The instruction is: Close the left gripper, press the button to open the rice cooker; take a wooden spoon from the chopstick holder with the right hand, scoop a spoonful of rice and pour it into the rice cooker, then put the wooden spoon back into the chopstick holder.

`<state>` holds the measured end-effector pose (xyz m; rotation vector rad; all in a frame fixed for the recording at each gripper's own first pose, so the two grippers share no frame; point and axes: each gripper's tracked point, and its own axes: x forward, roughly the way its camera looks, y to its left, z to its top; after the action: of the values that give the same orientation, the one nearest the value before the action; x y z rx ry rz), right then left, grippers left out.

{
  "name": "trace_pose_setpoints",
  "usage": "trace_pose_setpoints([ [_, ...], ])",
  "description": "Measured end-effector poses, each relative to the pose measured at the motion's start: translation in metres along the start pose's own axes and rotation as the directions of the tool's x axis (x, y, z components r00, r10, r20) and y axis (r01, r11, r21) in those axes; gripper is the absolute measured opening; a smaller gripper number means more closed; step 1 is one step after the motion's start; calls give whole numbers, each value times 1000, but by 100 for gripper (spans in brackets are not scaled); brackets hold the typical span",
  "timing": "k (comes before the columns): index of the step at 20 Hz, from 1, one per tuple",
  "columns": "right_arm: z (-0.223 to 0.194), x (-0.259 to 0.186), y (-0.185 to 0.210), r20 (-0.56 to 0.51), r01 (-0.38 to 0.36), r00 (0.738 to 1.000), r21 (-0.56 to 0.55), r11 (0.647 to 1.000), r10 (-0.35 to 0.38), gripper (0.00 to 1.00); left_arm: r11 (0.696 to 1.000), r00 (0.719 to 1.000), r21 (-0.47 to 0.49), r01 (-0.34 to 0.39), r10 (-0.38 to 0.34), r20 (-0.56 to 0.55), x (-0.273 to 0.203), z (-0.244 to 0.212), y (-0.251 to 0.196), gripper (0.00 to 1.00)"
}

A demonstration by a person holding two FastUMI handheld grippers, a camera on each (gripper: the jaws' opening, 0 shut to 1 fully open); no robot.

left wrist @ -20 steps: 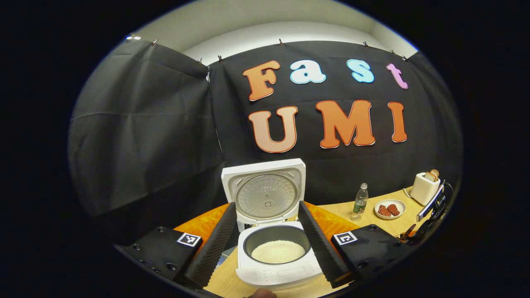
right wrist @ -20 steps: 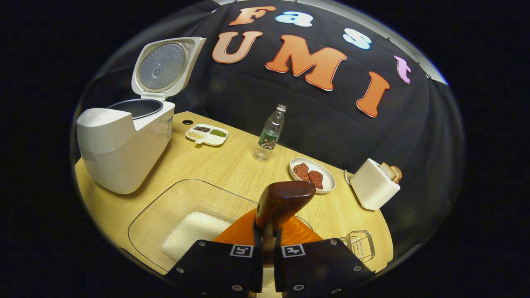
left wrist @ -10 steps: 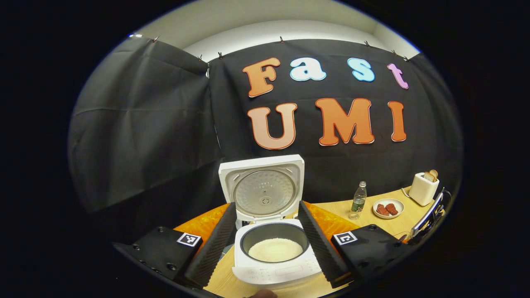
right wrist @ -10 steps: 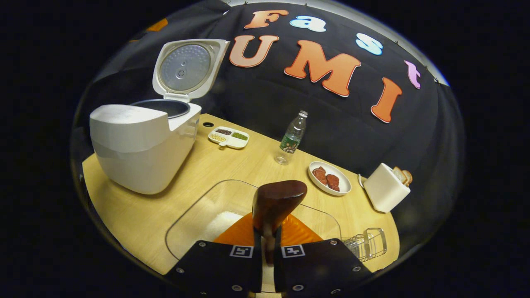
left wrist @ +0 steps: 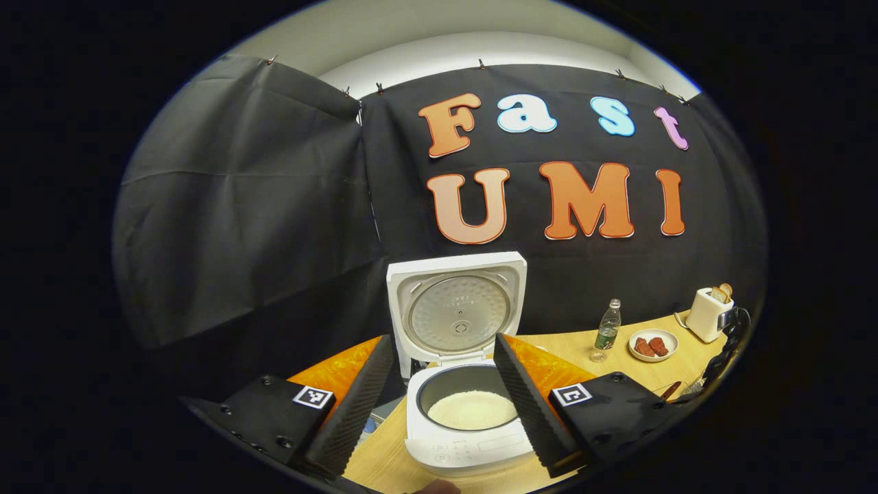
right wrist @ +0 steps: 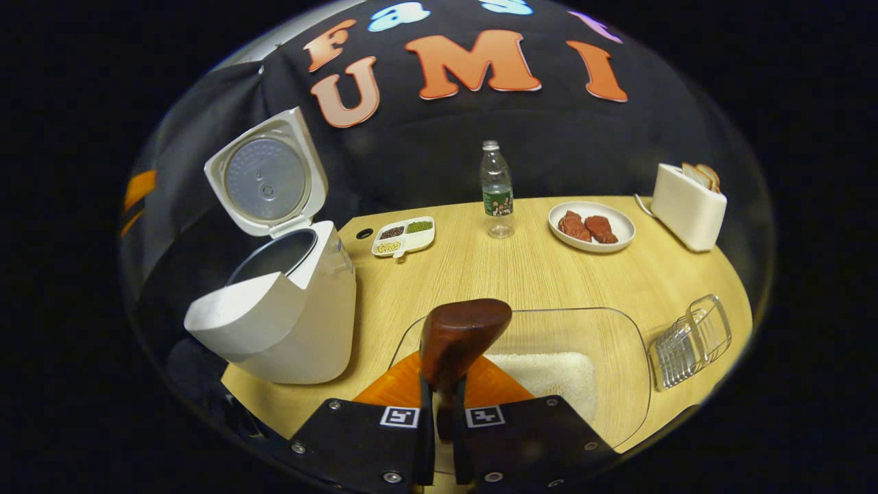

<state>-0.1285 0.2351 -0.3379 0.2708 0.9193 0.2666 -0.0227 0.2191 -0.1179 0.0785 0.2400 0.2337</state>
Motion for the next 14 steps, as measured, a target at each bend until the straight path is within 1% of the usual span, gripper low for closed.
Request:
trace_pose_setpoints([
  [3, 0, 4, -12, -35, -32, 999, 132, 991, 37, 11, 1000, 1000, 1, 5, -5, 1, 3, 2, 0, 100],
  [4, 0, 3, -15, -45, -44, 998, 182, 982, 53, 11, 1000, 1000, 2, 11, -11, 2, 4, 3, -2, 97],
  [5, 0, 4, -17, -48, -62, 996, 233, 970, 75, 11, 1000, 1000, 7, 17, -17, 4, 4, 5, -5, 100],
  [8, 2, 2, -27, -45, -89, 993, 339, 937, 110, 10, 999, 1000, 21, 29, -29, 8, 6, 5, -11, 100],
  [9, 1, 1, -30, -48, -102, 991, 369, 924, 129, 11, 999, 999, 20, 33, -33, 4, 7, 5, -13, 97],
  [10, 2, 0, -34, -45, -107, 990, 400, 910, 136, 11, 999, 999, 18, 38, -38, 2, 7, 5, -16, 100],
  [11, 3, -2, -37, -38, -119, 988, 431, 895, 150, 11, 999, 999, 16, 40, -40, 1, 8, 6, -19, 97],
  [13, 6, -7, -48, -22, -122, 988, 479, 869, 151, 10, 999, 999, 18, 42, -42, 4, 8, 9, -23, 97],
  [14, 10, -10, -56, -12, -119, 989, 502, 857, 144, 11, 999, 999, 19, 42, -42, 5, 8, 9, -25, 100],
])
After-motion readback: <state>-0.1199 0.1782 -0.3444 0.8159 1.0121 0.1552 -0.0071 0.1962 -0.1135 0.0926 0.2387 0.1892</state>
